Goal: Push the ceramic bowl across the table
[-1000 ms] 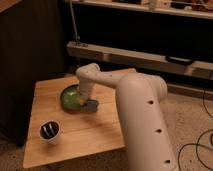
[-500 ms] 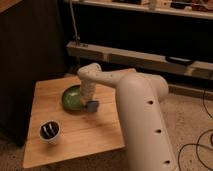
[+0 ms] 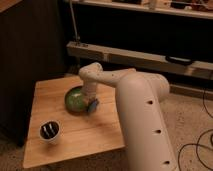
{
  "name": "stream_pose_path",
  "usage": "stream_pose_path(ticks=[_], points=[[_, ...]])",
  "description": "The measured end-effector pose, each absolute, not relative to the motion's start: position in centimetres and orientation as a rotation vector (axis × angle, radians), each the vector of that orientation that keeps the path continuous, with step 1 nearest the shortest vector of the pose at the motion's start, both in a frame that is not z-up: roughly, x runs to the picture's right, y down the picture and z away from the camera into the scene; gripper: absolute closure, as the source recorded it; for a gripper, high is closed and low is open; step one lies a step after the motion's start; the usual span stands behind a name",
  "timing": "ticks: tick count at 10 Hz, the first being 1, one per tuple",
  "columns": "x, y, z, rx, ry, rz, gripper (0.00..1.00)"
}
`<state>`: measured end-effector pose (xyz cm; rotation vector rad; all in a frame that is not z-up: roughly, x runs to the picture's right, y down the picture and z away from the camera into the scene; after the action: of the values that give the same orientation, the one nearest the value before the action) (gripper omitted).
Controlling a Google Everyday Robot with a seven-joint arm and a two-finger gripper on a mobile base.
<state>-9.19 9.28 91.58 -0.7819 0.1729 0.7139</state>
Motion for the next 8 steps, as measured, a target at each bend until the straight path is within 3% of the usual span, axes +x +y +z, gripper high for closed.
stream_pose_path(ticks=[8], points=[[-3.3,10.9,90.9,-0.786,0.261,0.724,1.00]])
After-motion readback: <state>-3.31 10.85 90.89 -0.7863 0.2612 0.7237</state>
